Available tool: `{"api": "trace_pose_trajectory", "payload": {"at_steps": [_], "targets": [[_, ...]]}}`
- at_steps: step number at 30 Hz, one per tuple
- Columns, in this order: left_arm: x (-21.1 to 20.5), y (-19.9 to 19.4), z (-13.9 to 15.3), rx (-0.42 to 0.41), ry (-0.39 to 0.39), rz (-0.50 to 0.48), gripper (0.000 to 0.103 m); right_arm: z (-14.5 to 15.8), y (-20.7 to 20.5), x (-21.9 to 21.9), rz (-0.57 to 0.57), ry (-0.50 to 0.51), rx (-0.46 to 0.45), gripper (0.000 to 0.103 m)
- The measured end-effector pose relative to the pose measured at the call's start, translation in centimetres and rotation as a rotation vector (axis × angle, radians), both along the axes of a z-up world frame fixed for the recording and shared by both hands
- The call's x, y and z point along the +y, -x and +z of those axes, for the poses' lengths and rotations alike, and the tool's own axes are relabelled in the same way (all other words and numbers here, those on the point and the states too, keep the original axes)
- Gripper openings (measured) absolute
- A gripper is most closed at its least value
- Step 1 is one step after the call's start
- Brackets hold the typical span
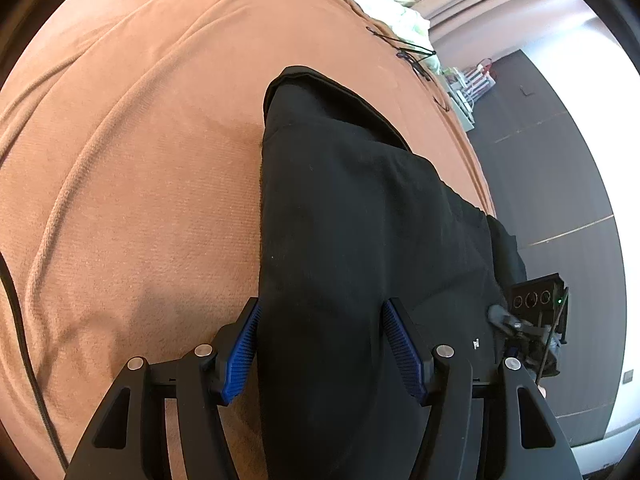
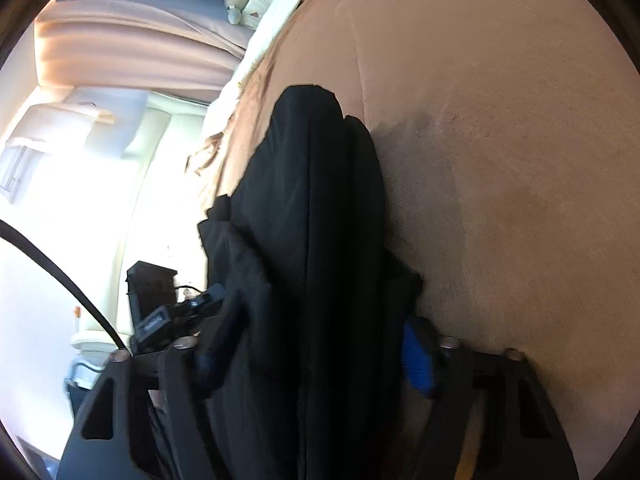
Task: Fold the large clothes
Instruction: 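Grasp the folded black garment's edge with both grippers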
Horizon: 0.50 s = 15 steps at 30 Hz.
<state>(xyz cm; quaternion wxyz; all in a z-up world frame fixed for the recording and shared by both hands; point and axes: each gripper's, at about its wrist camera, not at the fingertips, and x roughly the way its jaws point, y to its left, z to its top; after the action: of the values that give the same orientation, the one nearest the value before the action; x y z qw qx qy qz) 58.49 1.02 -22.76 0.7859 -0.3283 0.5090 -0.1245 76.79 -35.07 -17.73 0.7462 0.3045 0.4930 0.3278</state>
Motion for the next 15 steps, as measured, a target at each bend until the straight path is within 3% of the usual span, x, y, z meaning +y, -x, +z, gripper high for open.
{"api": "trace_pose_trajectory", "payload": {"at_steps": [3,5,9,15], "targets": [[-0.3,-0.3,0.5,0.01,-0.001,0.006,0.052,0.0,0.0,0.2,0.007,-0.012,-0.001,0.023],[-0.6,-0.1,1.2,0.0,-0.018,0.0,0.047,0.9,0.7,0.4,0.002,-0.007,-0.035,0.017],[-1.3,0.4,3.6,-0.032,-0.031,-0.01,0.034,4.0,2.7,1.4,0.004,0.042,-0.125,0.013],[-1.4,3.0,8.1,-0.117,-0.012,-0.002,0.03,8.8,6.6,2.5,0.002,0.054,-0.224,0.013]]}}
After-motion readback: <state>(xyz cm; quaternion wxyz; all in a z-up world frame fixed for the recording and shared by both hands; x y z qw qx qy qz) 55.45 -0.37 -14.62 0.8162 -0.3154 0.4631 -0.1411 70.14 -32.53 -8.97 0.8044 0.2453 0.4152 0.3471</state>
